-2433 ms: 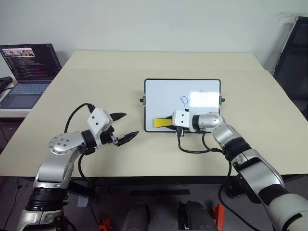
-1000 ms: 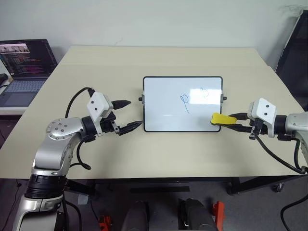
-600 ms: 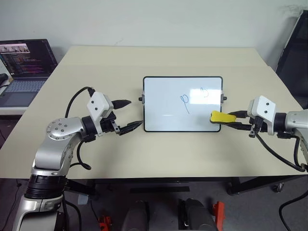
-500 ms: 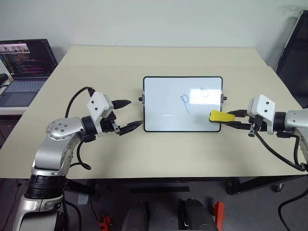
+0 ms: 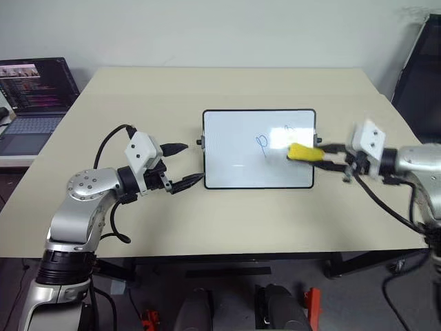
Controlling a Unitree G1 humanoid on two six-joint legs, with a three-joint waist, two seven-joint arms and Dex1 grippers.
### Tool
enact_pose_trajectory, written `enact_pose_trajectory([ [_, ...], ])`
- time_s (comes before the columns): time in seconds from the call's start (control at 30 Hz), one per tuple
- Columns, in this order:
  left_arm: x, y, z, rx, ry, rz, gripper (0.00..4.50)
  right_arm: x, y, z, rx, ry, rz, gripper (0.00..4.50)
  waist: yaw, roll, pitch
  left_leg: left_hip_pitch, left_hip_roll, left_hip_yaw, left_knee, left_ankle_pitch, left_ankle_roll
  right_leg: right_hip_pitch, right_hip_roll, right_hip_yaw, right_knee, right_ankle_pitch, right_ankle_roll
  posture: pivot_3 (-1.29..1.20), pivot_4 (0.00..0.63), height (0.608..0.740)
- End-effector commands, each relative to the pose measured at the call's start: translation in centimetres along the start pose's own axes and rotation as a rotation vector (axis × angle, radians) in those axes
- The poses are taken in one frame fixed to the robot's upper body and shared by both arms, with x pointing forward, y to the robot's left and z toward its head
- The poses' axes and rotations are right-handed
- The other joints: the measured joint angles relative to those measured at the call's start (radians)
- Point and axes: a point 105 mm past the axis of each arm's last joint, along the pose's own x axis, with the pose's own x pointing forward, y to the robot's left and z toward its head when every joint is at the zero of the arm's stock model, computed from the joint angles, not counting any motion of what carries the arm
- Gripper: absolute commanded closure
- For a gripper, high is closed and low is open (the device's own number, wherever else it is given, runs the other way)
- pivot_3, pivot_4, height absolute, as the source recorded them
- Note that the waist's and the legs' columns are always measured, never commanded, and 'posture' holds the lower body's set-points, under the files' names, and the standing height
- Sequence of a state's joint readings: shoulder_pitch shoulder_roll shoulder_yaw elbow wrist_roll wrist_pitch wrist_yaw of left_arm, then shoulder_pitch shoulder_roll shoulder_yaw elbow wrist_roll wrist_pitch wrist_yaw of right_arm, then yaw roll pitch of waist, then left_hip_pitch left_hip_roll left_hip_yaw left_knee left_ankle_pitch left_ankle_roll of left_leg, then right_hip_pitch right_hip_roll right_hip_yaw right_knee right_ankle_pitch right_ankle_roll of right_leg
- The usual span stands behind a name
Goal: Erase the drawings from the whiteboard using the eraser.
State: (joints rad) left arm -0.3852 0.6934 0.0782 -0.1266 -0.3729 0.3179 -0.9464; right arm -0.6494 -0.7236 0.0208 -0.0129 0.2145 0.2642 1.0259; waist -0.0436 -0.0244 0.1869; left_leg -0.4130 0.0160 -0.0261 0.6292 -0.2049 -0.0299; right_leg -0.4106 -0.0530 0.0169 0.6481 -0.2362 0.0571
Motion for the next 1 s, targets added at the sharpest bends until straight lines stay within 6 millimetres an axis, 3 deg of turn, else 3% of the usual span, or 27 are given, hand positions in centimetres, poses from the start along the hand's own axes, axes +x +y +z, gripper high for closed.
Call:
enact_pose_trajectory([
  [0.03,0.1,0.0,0.9,0.034,-0.029,0.009,0.00,3.8,-0.5,1.6,-0.032,-0.047,-0.061,3.45,0.002,0.000,0.000,0.000,0.000,0.000,0.000,0.000,0.000,0.000,0.000,0.000,0.000,0.000,0.000,0.00,0.150,0.740],
  [0.17,0.1,0.0,0.9,0.033,-0.032,0.019,0.00,7.8,-0.5,1.7,-0.041,-0.040,-0.107,3.45,0.010,0.000,0.000,-0.001,0.000,-0.001,0.000,0.000,0.000,0.000,0.000,-0.001,-0.001,0.003,-0.005,0.00,0.150,0.740],
  [0.3,-0.3,0.2,0.8,0.038,-0.026,0.037,0.00,9.2,-1.1,0.9,-0.071,-0.008,-0.136,3.45,0.022,0.000,0.000,-0.003,-0.001,-0.001,0.000,0.000,0.000,-0.001,-0.001,-0.001,-0.001,0.004,-0.004,0.00,0.150,0.740],
  [0.63,-0.6,-0.1,0.4,0.028,-0.013,0.051,0.00,8.6,-3.9,-1.8,-0.079,0.071,-0.198,3.46,0.012,0.000,0.000,-0.002,-0.001,-0.001,0.000,0.000,0.000,-0.001,-0.001,-0.001,-0.001,0.004,-0.004,0.00,0.150,0.740],
  [0.87,-0.6,0.0,0.2,0.025,-0.009,0.052,0.00,7.6,-3.8,-4.6,-0.032,0.112,-0.191,3.46,0.011,0.000,0.000,-0.001,-0.001,-0.001,0.000,0.000,0.000,0.000,-0.001,-0.001,-0.001,0.004,-0.004,0.00,0.150,0.740],
  [1.0,-0.3,-0.2,0.3,0.023,-0.016,0.042,0.00,7.6,-2.4,-6.2,0.020,0.126,-0.148,3.46,0.014,0.000,0.000,-0.001,-0.001,-0.001,0.000,0.000,0.000,0.001,-0.001,-0.001,0.000,0.004,-0.004,0.00,0.150,0.740],
])
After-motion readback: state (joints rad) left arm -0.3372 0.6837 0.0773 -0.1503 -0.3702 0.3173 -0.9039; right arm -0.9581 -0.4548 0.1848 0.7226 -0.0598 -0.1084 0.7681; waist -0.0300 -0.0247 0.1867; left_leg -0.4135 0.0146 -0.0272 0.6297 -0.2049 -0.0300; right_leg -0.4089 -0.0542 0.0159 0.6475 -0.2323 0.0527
